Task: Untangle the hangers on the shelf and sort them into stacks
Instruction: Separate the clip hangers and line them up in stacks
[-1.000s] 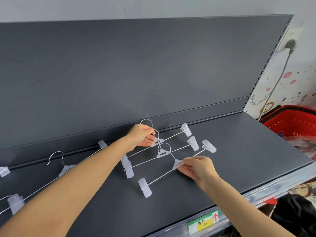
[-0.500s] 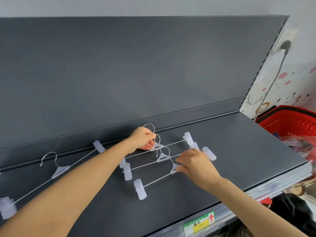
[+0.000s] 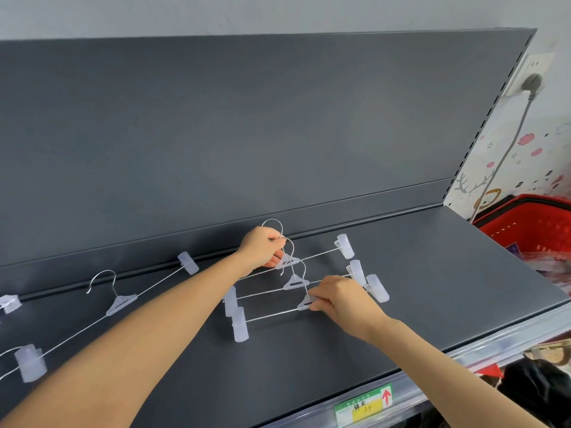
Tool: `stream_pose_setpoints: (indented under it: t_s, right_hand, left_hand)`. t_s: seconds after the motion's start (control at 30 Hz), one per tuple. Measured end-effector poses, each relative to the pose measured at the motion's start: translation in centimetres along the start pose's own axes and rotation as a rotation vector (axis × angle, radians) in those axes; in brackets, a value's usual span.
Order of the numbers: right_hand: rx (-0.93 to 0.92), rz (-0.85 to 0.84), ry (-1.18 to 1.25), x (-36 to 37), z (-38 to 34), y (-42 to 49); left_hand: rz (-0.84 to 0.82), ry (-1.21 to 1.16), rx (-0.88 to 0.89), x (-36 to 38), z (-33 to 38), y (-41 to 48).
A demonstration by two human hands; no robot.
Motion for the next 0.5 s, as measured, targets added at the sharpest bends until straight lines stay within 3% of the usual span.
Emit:
stream_pose_setpoints:
  t_s: [0.5]
  right_hand:
    - [0.029, 0.080, 0.022, -0.4, 0.0, 1.7]
  left_hand:
    - [-0.085, 0.219, 0.057, -0.7, 0.6, -0.3]
Point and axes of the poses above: each hand's wrist, its own y-axis towards the middle knuckle, its own x-axis out of the palm, z = x × y, the point moved 6 cm from there along y, towards the middle knuckle, and after that the axes turned 3 degrees about y, right-handed, at the moved point
